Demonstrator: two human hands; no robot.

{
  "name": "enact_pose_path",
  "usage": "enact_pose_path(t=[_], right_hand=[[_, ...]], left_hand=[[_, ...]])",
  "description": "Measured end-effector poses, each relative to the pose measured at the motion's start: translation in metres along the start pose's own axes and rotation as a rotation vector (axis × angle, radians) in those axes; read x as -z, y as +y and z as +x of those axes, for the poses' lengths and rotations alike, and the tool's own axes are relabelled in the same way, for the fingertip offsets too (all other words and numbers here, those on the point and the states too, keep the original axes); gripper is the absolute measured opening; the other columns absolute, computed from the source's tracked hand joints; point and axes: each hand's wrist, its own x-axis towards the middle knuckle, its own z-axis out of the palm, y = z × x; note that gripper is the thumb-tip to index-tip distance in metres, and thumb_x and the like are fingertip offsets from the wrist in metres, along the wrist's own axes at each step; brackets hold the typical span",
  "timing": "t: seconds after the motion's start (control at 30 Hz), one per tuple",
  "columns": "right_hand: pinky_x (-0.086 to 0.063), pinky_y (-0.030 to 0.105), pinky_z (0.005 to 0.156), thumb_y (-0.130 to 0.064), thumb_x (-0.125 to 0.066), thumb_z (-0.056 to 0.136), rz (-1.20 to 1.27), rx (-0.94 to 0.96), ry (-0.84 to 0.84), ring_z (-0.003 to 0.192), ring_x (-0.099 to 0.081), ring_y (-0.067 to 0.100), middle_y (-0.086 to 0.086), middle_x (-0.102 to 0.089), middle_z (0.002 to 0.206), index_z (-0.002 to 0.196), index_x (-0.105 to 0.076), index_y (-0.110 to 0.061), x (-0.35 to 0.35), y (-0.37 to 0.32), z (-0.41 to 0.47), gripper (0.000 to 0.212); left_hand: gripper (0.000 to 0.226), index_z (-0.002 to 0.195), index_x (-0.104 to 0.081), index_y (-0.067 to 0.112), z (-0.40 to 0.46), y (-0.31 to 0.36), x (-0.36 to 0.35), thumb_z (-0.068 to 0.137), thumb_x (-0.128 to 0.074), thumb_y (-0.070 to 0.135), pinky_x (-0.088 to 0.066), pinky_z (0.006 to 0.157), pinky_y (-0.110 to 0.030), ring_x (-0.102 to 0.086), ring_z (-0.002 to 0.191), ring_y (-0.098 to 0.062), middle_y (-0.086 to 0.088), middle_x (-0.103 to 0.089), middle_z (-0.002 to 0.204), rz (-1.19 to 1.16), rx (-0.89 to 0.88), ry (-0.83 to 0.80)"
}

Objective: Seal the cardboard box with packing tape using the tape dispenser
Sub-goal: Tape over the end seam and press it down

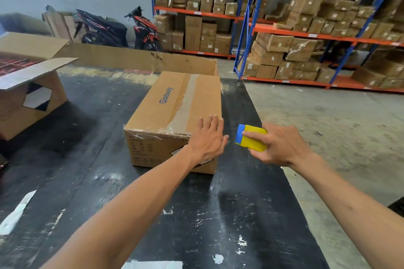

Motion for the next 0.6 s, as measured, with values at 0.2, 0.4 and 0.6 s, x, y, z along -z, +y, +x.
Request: enact_pose_path(t=[0.2,0.4,0.6], right_hand=[[-0.03,0.021,0.047,-0.054,-0.055,0.068,0.024,-0.09,0.057,0.045,-0.056,0.03,0.004,-0.056,0.066,0.102,-0.079,-0.036,0.007,-0.001,0.006,0.046],[-0.037,0.023,0.047,-0.049,-0.075,0.065,0.04,-0.133,0.046,0.049,-0.059,0.03,0.004,-0.057,0.068,0.107,-0.077,-0.036,0.015,-0.007,0.02,0.044],[-0.032,0.02,0.048,-0.056,-0.067,0.067,0.055,-0.08,0.063,0.047,-0.058,0.029,0.004,-0.056,0.068,0.112,-0.076,-0.036,0.02,-0.019,0.035,0.05]], left_hand=[[0.076,0.148,-0.04,0.0,-0.016,-0.019,-0.001,0.094,-0.011,0.045,-0.031,0.114,-0.054,-0.041,0.138,-0.038,-0.024,-0.042,0.151,-0.023,-0.111,0.04],[0.069,0.159,-0.014,0.005,-0.034,-0.053,0.0,0.103,-0.021,0.044,-0.011,0.124,-0.043,-0.015,0.153,-0.025,-0.013,-0.016,0.166,-0.035,-0.25,-0.001],[0.09,0.156,0.017,0.01,-0.045,-0.089,0.014,0.089,-0.016,0.06,0.0,0.125,-0.041,0.007,0.154,-0.02,-0.011,0.02,0.164,-0.088,-0.252,-0.184]])
